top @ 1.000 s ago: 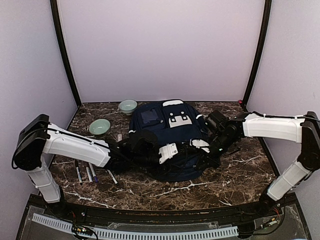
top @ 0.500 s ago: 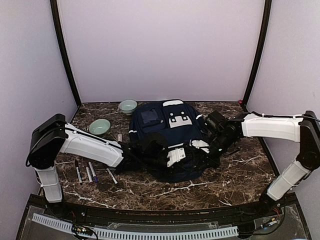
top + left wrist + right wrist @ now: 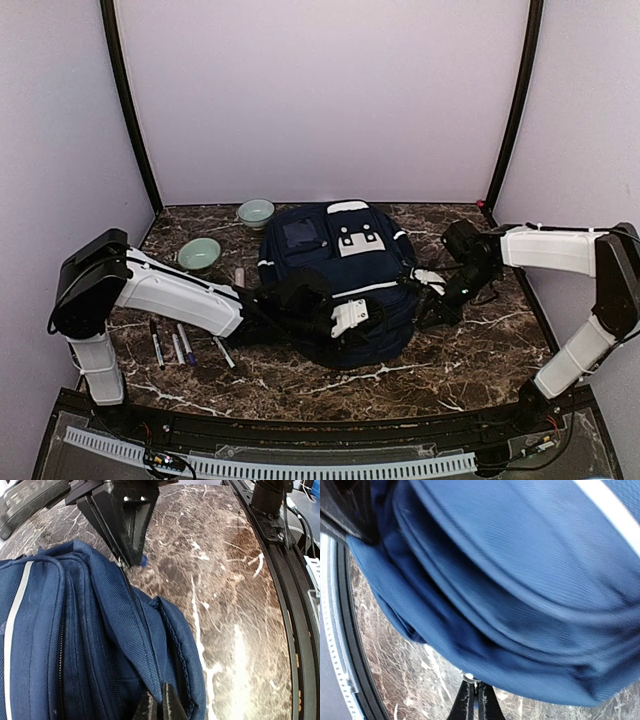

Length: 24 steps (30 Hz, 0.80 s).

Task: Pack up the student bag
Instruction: Zip the student bag into the largest pocket of the bag.

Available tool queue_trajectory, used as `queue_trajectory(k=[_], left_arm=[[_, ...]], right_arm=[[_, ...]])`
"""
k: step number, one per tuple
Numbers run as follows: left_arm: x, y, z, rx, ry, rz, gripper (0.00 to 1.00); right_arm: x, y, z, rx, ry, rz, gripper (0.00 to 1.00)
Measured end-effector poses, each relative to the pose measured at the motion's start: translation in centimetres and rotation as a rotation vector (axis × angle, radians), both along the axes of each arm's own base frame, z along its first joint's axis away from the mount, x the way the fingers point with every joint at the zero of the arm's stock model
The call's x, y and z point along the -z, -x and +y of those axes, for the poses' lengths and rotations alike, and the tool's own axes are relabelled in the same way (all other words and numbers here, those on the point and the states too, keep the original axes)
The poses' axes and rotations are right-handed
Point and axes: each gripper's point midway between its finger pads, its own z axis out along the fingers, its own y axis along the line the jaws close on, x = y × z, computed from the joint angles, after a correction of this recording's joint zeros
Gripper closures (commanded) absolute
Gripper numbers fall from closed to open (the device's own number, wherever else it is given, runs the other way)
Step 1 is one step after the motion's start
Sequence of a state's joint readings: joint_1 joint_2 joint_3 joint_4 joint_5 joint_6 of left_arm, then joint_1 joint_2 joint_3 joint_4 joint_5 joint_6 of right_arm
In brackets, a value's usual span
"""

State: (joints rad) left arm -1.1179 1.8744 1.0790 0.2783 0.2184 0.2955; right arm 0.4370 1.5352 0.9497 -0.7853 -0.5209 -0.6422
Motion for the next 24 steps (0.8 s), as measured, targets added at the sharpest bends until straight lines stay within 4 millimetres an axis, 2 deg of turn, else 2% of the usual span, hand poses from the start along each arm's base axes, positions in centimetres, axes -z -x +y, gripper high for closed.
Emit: queue_trajectory(k=[4, 9, 16, 24], left_arm=[[0.0, 1.0, 1.3, 0.003, -0.009, 0.001, 1.0], [-0.3, 2.1, 2.9, 0.002, -0.021, -0.004, 1.0], [0.1, 2.6, 3.6, -0.008, -0.042, -0.007, 1.0], [0.4, 2.7, 3.8, -0.016, -0.049, -0.006, 1.0]], right_arm=[[0.2, 0.0, -0.8, 0.003, 0.005, -0.01, 1.0], [0.5, -1.2, -2.2, 0.047, 0.023, -0.018, 1.0], [2.7, -4.9, -3.7, 0.134, 0.072, 0.039, 1.0], [3.5, -8.5, -4.6, 0.216, 0.098, 0.028, 1.0]])
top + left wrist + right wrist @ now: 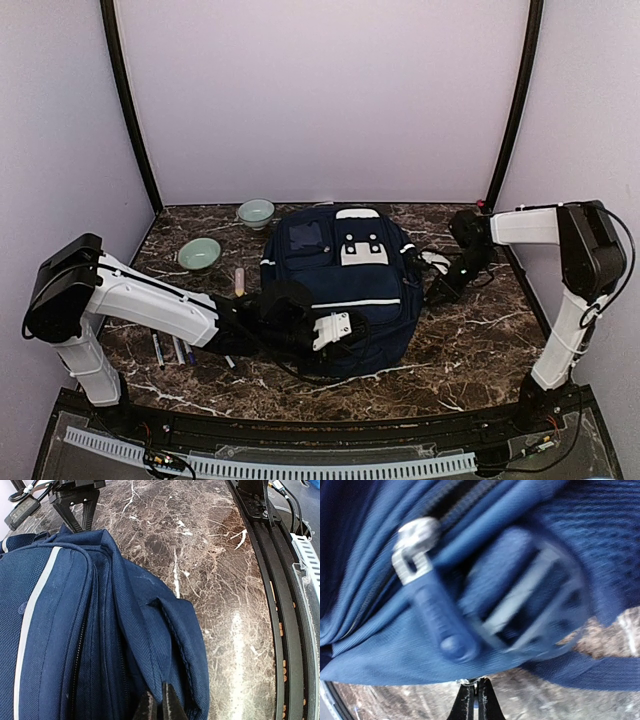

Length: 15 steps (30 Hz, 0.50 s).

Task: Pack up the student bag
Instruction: Zip the student bag into the largest pocket of the bag.

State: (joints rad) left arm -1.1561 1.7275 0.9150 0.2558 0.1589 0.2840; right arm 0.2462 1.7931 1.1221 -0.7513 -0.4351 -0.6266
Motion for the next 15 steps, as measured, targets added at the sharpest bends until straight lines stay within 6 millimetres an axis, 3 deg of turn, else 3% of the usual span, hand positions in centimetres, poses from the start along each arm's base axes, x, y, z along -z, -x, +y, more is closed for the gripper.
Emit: queue_trajectory(k=[10, 15], left_arm=[[0.1, 0.0, 0.0, -0.005, -0.005, -0.008, 1.0], [0.3, 0.0, 0.2, -0.009, -0.007, -0.01, 1.0]], right_arm=[[0.8, -4.5, 0.1, 0.05, 0.031, -0.026, 1.0], [0.9, -5.3, 0.2, 0.072, 0.034, -0.011, 1.0]])
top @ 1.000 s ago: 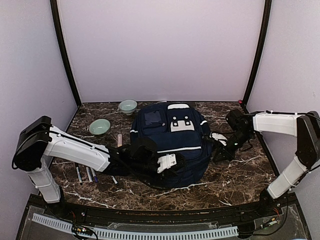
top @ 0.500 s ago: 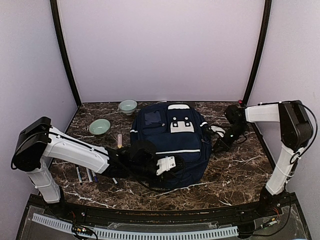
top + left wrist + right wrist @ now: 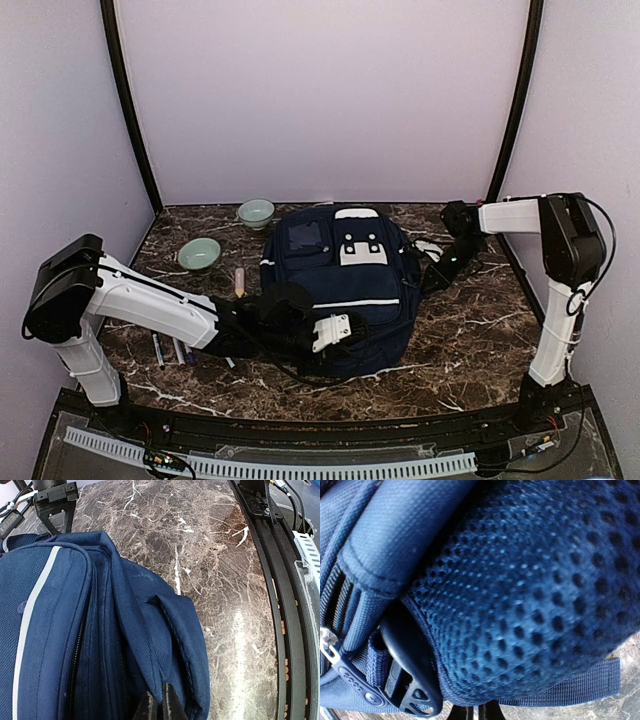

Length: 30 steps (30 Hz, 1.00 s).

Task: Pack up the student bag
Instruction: Zip the student bag into the largest pocket of the bag, then move the student bag to the center of the board.

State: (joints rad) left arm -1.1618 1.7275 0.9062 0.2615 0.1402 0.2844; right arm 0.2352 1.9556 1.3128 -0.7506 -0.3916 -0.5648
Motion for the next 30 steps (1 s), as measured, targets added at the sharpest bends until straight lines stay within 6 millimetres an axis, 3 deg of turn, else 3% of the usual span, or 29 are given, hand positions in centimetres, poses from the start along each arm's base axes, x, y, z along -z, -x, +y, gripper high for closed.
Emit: queue_trajectory(k=[10, 13, 17, 20, 23, 30], left_arm=[[0.0, -0.1, 0.0, -0.006, 0.003, -0.009, 1.0], [0.0, -0.1, 0.0, -0.008, 0.003, -0.012, 0.97], [0.0, -0.1, 0.0, -0.01, 0.002, -0.008, 0.76], [0.0, 0.4, 0.2, -0.007, -0.014, 0.028, 0.67], [-1.4, 0.6, 0.0, -0.008, -0.003, 0.046, 0.63], [-7.4, -0.3, 0.8, -0.08, 0.076, -0.008, 0.54]], right_arm=[[0.1, -0.1, 0.1, 0.039, -0.007, 0.031, 0.99], [0.1, -0.2, 0.1, 0.043, -0.007, 0.032, 0.94], [0.1, -0.4, -0.1, 0.052, 0.0, 0.024, 0.75], [-0.2, -1.1, -0.8, 0.068, 0.011, -0.004, 0.64], [-2.1, -1.6, -1.5, 0.088, 0.024, -0.062, 0.58], [-11.1, -1.8, -1.9, 0.109, -0.017, -0.283, 0.48]])
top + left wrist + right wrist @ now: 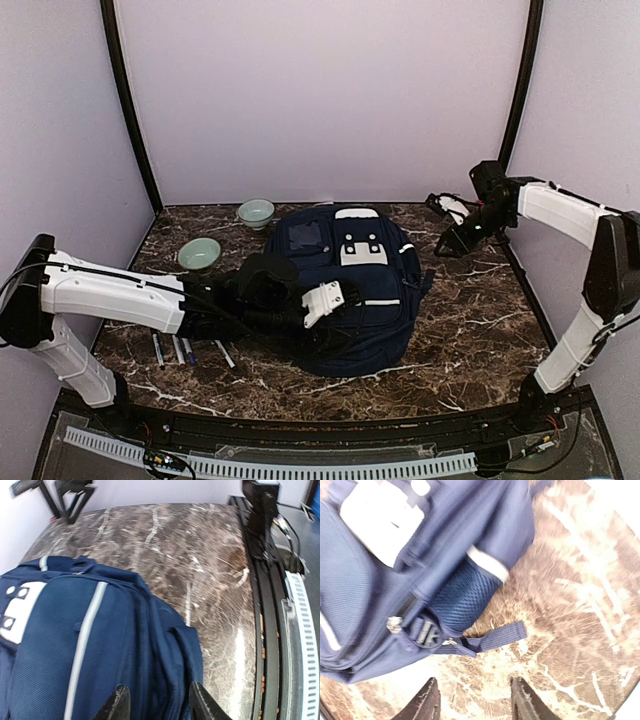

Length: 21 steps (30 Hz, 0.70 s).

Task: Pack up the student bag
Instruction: Move the student bag to the center of the board.

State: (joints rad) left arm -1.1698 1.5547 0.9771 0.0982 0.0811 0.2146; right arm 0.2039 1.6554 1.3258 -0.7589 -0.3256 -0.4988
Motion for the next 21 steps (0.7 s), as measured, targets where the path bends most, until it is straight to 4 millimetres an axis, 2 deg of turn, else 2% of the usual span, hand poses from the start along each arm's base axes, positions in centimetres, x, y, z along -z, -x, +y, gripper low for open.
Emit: queue_trajectory(k=[3, 5, 7, 12, 16, 18, 21], left_arm=[[-1.1, -2.1, 1.0, -0.125, -0.012, -0.042, 0.52], [-0.9, -3.7, 2.2, -0.228, -0.041, -0.052, 0.51], [-0.4, -5.7, 4.0, -0.343, -0.077, -0.043, 0.51], [0.6, -10.4, 9.8, -0.642, -0.127, 0.02, 0.45], [0.8, -12.4, 14.0, -0.855, -0.103, 0.091, 0.41], [1.2, -13.3, 15.9, -0.957, -0.079, 0.149, 0.41], [2.0, -15.1, 18.6, -1.092, -0.036, 0.232, 0.46]], right_arm=[[-2.7, 0.9, 0.8, -0.024, -0.049, -0.044, 0.47], [-3.6, 1.9, 2.0, -0.059, -0.074, -0.047, 0.46], [-4.2, 3.3, 4.0, -0.119, -0.09, -0.045, 0.46], [-4.2, 7.2, 9.7, -0.3, -0.105, -0.036, 0.46], [-3.6, 9.8, 13.0, -0.411, -0.089, -0.041, 0.45], [-3.3, 9.9, 14.0, -0.428, -0.079, -0.056, 0.45], [-1.8, 8.0, 14.6, -0.403, -0.044, -0.07, 0.45]])
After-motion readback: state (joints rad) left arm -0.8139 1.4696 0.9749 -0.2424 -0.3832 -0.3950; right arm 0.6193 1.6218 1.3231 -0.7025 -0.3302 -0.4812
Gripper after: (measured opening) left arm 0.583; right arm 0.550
